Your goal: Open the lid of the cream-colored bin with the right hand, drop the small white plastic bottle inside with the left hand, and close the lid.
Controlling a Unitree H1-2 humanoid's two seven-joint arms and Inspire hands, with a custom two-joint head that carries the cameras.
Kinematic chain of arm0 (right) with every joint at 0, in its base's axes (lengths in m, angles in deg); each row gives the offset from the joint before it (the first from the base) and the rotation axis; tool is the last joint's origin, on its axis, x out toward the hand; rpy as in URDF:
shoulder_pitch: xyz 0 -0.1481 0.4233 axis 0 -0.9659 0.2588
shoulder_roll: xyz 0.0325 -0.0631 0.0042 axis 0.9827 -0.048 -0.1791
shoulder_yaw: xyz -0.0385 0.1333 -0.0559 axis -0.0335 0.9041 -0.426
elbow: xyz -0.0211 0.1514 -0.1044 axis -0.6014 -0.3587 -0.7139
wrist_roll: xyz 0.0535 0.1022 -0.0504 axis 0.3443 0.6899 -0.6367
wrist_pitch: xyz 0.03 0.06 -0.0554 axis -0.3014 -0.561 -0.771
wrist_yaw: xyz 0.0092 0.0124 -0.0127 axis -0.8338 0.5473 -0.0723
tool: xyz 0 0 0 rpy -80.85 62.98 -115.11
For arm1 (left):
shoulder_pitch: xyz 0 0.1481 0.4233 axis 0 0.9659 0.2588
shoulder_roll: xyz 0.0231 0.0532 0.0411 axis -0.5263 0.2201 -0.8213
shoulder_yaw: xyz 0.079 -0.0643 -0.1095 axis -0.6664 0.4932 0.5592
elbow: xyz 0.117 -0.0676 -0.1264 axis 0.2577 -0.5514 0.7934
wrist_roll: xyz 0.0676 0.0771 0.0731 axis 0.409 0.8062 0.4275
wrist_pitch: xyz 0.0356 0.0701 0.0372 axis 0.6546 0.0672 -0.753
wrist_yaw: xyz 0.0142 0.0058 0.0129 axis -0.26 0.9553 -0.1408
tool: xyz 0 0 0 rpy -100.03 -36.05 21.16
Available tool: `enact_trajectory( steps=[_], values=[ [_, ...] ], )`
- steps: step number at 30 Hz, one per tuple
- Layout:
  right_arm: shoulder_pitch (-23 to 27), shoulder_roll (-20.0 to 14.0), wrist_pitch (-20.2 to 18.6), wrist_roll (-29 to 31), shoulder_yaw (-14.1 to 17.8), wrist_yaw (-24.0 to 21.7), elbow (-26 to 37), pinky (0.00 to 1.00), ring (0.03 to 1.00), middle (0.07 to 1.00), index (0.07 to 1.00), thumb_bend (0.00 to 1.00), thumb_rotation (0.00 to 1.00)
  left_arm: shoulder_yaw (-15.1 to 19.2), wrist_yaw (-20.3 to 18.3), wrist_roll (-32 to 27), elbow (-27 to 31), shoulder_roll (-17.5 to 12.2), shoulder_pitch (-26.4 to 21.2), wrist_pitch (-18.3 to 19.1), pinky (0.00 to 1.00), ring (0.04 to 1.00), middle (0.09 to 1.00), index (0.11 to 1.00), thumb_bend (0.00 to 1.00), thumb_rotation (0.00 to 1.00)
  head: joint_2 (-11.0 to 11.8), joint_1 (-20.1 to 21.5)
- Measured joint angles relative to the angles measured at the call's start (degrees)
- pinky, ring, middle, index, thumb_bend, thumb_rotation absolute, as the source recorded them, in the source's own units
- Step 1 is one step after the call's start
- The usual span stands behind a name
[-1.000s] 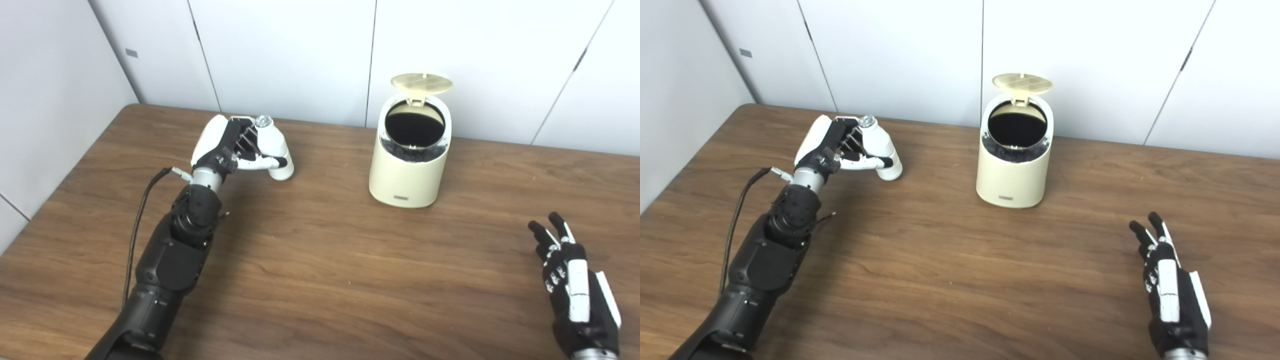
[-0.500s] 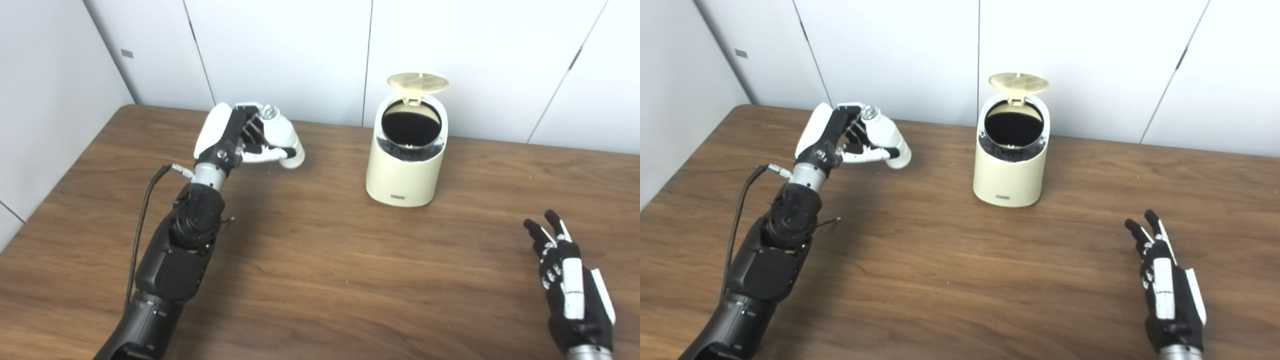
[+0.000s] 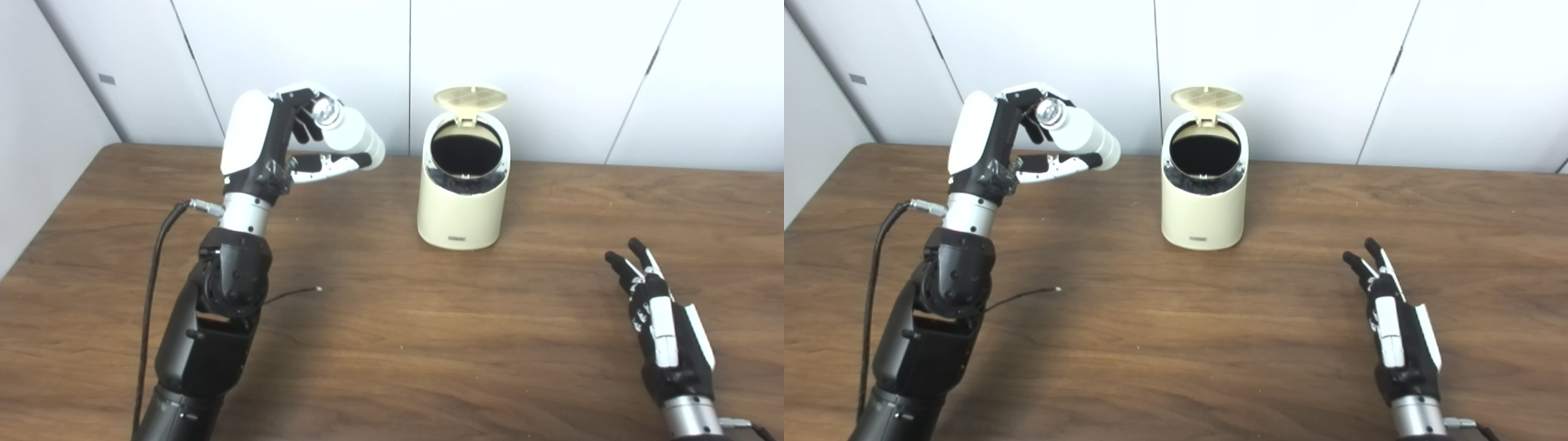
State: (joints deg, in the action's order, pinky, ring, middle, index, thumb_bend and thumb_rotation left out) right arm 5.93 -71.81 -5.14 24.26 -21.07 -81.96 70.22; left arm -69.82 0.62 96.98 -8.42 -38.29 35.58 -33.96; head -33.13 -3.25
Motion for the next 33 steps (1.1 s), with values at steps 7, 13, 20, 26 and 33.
enact_trajectory(
  steps=[7,13,20,26,33],
  values=[
    [0.2,0.5,0.0,0.2,0.0,0.1,-0.1,0.97,0.94,0.874,0.945,0.62,0.96,-1.7,-0.1,3.3,1.1,2.9,-2.7,-1.7,0.31,0.387,0.481,0.521,0.5,0.0,0.4,1.8],
    [0.4,1.0,0.0,0.1,0.0,0.8,-0.2,0.98,0.947,0.877,0.951,0.62,0.97,-2.4,-0.1,5.0,0.8,5.5,-5.4,-2.4,0.32,0.392,0.472,0.519,0.5,0.0,0.6,2.4],
    [0.6,1.1,0.0,-0.3,-0.3,0.9,-0.4,0.97,0.945,0.88,0.955,0.61,0.99,-2.9,0.2,4.5,-4.6,7.4,-6.1,-4.6,0.32,0.384,0.459,0.542,0.5,0.0,0.6,3.0],
    [0.9,1.3,0.0,-0.3,-0.4,1.1,-0.5,0.98,0.943,0.878,0.955,0.6,0.97,-3.9,2.5,5.1,-9.6,8.2,-7.3,-7.4,0.35,0.388,0.46,0.532,0.5,0.0,0.7,3.4],
    [1.2,1.5,1.1,-0.4,-0.6,1.2,-0.8,0.95,0.938,0.879,0.961,0.6,0.98,-5.5,5.4,6.2,-15.9,8.5,-8.4,-10.0,0.38,0.406,0.497,0.501,0.5,0.0,0.7,3.5]
  ],
)
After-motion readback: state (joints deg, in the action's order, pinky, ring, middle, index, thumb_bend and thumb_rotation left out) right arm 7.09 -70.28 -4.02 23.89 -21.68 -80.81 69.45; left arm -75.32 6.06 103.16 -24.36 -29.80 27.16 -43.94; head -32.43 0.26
